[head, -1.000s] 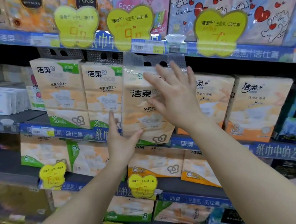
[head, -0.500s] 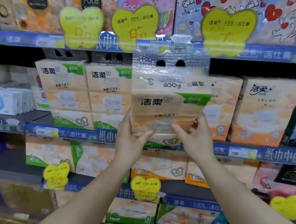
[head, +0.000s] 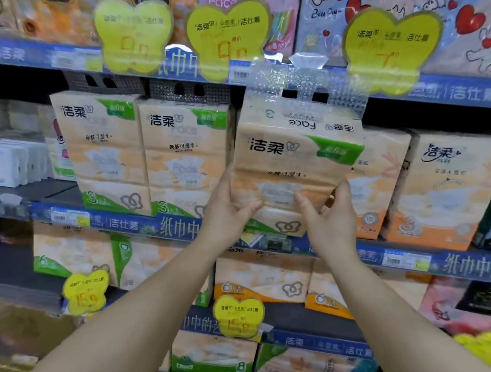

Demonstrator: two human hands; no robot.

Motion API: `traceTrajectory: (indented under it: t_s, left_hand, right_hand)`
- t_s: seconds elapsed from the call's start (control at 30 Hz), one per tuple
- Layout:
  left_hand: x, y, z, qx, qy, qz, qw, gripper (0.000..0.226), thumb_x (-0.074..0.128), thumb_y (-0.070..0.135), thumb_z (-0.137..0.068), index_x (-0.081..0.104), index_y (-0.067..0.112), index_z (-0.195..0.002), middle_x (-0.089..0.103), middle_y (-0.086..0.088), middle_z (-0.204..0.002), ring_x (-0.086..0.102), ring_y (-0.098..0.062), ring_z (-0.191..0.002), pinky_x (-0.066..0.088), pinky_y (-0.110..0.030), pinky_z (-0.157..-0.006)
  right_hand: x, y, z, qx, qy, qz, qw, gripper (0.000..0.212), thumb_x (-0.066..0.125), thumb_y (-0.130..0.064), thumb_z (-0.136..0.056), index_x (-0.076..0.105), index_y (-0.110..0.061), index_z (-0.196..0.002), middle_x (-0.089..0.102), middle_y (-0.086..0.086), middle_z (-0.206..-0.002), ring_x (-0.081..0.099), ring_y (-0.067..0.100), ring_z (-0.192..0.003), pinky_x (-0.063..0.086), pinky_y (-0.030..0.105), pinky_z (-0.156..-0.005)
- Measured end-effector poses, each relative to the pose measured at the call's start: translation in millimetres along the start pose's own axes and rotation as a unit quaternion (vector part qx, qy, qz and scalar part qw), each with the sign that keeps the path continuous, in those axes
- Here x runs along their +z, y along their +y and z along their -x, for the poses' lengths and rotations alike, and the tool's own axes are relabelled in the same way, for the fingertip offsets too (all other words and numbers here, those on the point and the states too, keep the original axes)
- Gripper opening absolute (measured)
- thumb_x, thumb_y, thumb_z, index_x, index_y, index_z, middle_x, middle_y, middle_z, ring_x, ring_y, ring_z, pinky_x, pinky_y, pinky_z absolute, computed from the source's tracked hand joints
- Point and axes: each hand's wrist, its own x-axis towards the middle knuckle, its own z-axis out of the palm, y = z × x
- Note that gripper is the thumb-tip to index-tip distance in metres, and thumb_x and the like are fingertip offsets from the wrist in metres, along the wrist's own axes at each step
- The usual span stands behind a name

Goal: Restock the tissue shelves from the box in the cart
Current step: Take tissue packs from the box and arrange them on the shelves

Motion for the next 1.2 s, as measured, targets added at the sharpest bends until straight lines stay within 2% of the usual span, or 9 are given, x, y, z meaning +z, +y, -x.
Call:
traceTrajectory:
  t_s: [0.07, 0.17, 0.23, 0.33, 0.57, 0.67, 0.8, 1.03, 1.2]
  left_hand:
    - [-3, 1, -12, 0.000, -0.009, -0.047, 0.999, 0.061, 0.073, 0.029, -0.081, 0.042, 0.023, -0.133, 0.056, 0.011, -0.115, 0.054, -0.010, -0.106, 0.046, -0.028, -0.088]
    - [-4, 1, -24, -0.022, 0.035, -0.154, 0.987, 0.065, 0.072, 0.042, -0.078, 0.044, 0.022, -0.133, 0.049, -0.001, -0.118, 0.049, -0.021, -0.113, 0.046, -0.036, -0.091]
    - [-2, 1, -28, -0.036, 0.074, -0.143, 0.986, 0.063, 0.074, 0.035, -0.077, 0.044, 0.023, -0.132, 0.050, -0.003, -0.120, 0.049, -0.023, -0.114, 0.047, -0.038, -0.090]
    - [-1, -1, -31, -0.035, 0.107, -0.097, 0.989, 0.057, 0.071, 0.018, -0.079, 0.045, 0.020, -0.130, 0.056, -0.004, -0.118, 0.056, -0.024, -0.107, 0.050, -0.041, -0.088]
    - [6, -16, -15, -0.040, 0.076, -0.155, 0.984, 0.046, 0.064, 0.021, -0.085, 0.048, 0.023, -0.129, 0.048, -0.005, -0.114, 0.053, -0.025, -0.096, 0.047, -0.036, -0.082]
    - [13, -29, -1, -0.039, 0.024, -0.121, 0.992, 0.046, 0.062, 0.018, -0.088, 0.047, 0.021, -0.131, 0.049, 0.000, -0.098, 0.052, -0.019, -0.084, 0.045, -0.034, -0.068]
    - [19, -33, -3, -0.029, 0.010, -0.091, 0.995, 0.050, 0.059, 0.015, -0.091, 0.040, 0.028, -0.136, 0.048, 0.001, -0.095, 0.051, -0.017, -0.081, 0.044, -0.033, -0.068]
    - [16, -33, -7, -0.035, -0.004, -0.076, 0.996, 0.051, 0.057, 0.014, -0.091, 0.039, 0.029, -0.136, 0.049, 0.002, -0.093, 0.054, -0.017, -0.081, 0.039, -0.027, -0.067]
    - [8, -23, -13, -0.002, -0.028, -0.080, 0.996, 0.074, 0.055, 0.016, -0.092, 0.016, 0.043, -0.149, 0.050, 0.002, -0.102, 0.055, -0.014, -0.081, 0.049, -0.031, -0.074]
  right_hand:
    - [7, 6, -8, 0.001, -0.010, 0.002, 1.000, 0.049, 0.064, -0.030, -0.089, 0.044, -0.022, -0.133, 0.062, -0.012, -0.117, 0.059, 0.006, -0.104, 0.043, 0.006, -0.077]
    - [17, 15, -23, -0.012, -0.017, 0.017, 1.000, 0.052, 0.057, -0.030, -0.093, 0.039, -0.025, -0.142, 0.052, -0.004, -0.132, 0.050, 0.015, -0.123, 0.048, 0.037, -0.101]
    - [22, 15, -33, -0.008, -0.011, 0.022, 1.000, 0.056, 0.055, -0.026, -0.094, 0.034, -0.029, -0.146, 0.045, 0.001, -0.136, 0.049, 0.019, -0.124, 0.044, 0.043, -0.105]
    - [29, 17, -45, 0.015, -0.021, 0.035, 0.999, 0.058, 0.054, -0.020, -0.095, 0.030, -0.032, -0.147, 0.049, 0.004, -0.133, 0.056, 0.018, -0.113, 0.047, 0.041, -0.100]
    - [35, 28, -41, 0.033, -0.036, 0.112, 0.993, 0.070, 0.062, -0.022, -0.086, 0.028, -0.033, -0.145, 0.055, 0.003, -0.129, 0.061, 0.022, -0.101, 0.053, 0.040, -0.082]
    - [36, 40, -31, 0.092, -0.064, 0.121, 0.986, 0.061, 0.064, -0.030, -0.087, 0.036, -0.021, -0.140, 0.059, 0.006, -0.123, 0.061, 0.024, -0.100, 0.050, 0.034, -0.075]
    - [36, 39, -34, 0.083, -0.064, 0.129, 0.986, 0.049, 0.060, -0.032, -0.092, 0.043, -0.016, -0.134, 0.061, 0.001, -0.105, 0.057, 0.020, -0.089, 0.040, 0.029, -0.067]
    - [35, 36, -38, 0.093, -0.060, 0.139, 0.984, 0.042, 0.056, -0.029, -0.095, 0.043, -0.015, -0.132, 0.054, -0.009, -0.083, 0.056, 0.020, -0.085, 0.039, 0.030, -0.067]
    - [41, 35, -39, 0.060, -0.040, 0.114, 0.991, 0.048, 0.053, -0.022, -0.095, 0.038, -0.023, -0.140, 0.064, 0.002, -0.115, 0.060, 0.023, -0.099, 0.048, 0.034, -0.076]
